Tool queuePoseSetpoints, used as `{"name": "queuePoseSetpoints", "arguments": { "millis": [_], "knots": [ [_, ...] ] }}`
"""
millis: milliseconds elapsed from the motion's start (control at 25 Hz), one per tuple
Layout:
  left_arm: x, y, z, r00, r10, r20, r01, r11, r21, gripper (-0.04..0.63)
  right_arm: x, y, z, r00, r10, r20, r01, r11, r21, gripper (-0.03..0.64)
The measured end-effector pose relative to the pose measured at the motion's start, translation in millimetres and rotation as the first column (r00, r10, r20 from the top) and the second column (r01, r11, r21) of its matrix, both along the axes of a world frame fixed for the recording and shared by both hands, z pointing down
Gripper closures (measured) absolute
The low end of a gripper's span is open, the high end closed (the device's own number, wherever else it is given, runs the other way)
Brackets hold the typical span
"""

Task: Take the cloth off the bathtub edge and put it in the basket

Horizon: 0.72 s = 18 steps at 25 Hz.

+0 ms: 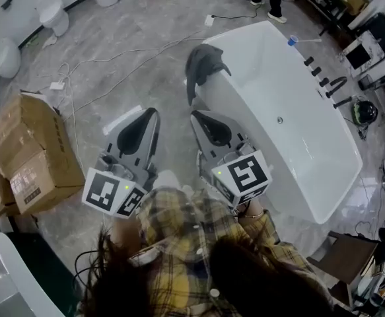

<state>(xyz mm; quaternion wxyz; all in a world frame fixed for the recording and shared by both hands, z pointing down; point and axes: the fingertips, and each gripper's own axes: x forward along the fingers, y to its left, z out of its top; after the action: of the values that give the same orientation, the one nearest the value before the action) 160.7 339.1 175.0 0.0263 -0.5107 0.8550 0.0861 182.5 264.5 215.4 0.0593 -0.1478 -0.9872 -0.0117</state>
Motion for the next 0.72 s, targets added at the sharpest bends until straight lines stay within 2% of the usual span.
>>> {"name": "queuePoseSetpoints", "arguments": {
  "millis": [360, 520, 720],
  "knots": [
    [-37, 12, 6, 0.999, -0.033, -0.012, 0.033, 0.999, 0.024, 0.577, -26, 1, 15, 0.999, 0.011, -0.035, -0.010, 0.999, 0.031, 0.601],
    [-75, 3, 9, 1.000, -0.016, -0.013, 0.016, 1.000, 0.023, 0.577, -61, -8, 21, 0.998, 0.029, -0.051, -0.027, 0.999, 0.035, 0.601],
    [-143, -6, 5, 1.000, 0.022, -0.007, -0.022, 1.000, 0.014, 0.577, -129, -9, 22, 0.997, 0.046, -0.066, -0.042, 0.998, 0.056, 0.601]
  ]
}}
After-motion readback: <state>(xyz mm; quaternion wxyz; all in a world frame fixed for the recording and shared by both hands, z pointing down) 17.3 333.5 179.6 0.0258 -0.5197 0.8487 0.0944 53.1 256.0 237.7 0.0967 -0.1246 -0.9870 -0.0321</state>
